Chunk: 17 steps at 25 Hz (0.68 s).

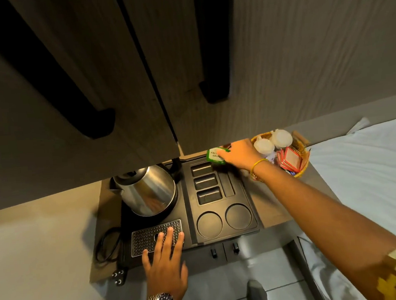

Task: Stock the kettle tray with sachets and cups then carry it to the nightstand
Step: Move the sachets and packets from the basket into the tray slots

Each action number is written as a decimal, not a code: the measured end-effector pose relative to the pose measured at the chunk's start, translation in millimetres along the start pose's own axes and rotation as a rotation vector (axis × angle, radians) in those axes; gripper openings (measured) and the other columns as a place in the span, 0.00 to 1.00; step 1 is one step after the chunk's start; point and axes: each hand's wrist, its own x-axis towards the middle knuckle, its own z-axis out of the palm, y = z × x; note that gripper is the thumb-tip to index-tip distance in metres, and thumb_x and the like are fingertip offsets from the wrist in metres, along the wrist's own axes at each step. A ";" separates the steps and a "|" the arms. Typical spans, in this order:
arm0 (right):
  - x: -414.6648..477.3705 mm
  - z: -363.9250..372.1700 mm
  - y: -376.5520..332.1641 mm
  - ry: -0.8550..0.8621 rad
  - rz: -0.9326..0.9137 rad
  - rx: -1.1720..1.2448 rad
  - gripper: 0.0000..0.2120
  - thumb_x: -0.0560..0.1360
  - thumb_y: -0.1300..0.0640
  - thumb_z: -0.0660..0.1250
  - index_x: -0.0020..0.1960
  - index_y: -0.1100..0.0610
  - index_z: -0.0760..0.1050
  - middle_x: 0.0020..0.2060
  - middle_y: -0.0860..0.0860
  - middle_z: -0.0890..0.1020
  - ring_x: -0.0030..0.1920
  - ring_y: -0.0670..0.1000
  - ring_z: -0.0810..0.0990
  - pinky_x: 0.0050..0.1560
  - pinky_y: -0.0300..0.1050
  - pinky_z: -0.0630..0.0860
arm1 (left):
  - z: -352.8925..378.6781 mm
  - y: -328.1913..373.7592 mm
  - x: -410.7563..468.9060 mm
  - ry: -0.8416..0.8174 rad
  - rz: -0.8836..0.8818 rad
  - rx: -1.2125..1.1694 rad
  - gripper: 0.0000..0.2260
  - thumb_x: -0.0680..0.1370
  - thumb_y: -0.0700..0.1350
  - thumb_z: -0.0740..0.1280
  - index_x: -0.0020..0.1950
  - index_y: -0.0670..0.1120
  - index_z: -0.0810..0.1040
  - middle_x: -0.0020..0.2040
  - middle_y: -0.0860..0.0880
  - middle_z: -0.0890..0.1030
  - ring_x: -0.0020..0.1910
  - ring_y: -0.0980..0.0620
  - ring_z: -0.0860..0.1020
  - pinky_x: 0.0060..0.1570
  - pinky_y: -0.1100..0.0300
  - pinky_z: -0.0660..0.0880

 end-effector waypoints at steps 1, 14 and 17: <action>5.5 11.9 -7.4 -0.077 -0.030 -0.056 0.13 0.77 0.48 0.70 0.35 0.48 0.76 0.33 0.44 0.78 0.32 0.41 0.71 0.31 0.35 0.65 | 0.0 -0.7 -0.3 0.001 0.003 -0.001 0.47 0.61 0.54 0.75 0.78 0.57 0.60 0.79 0.48 0.64 0.76 0.46 0.63 0.64 0.30 0.67; 23.3 64.6 -33.8 -0.341 -0.046 -0.051 0.17 0.84 0.56 0.62 0.69 0.62 0.75 0.64 0.63 0.82 0.64 0.60 0.81 0.65 0.53 0.76 | 0.2 -2.9 0.4 -0.057 -0.011 -0.004 0.47 0.62 0.54 0.73 0.79 0.59 0.57 0.80 0.50 0.61 0.77 0.46 0.62 0.65 0.32 0.68; 21.8 69.6 -29.6 -0.332 -0.038 -0.037 0.17 0.84 0.58 0.62 0.69 0.64 0.74 0.65 0.63 0.80 0.66 0.61 0.79 0.67 0.56 0.74 | 0.8 -2.2 0.9 -0.055 -0.008 -0.008 0.48 0.62 0.54 0.72 0.79 0.59 0.55 0.80 0.50 0.61 0.78 0.47 0.60 0.66 0.31 0.67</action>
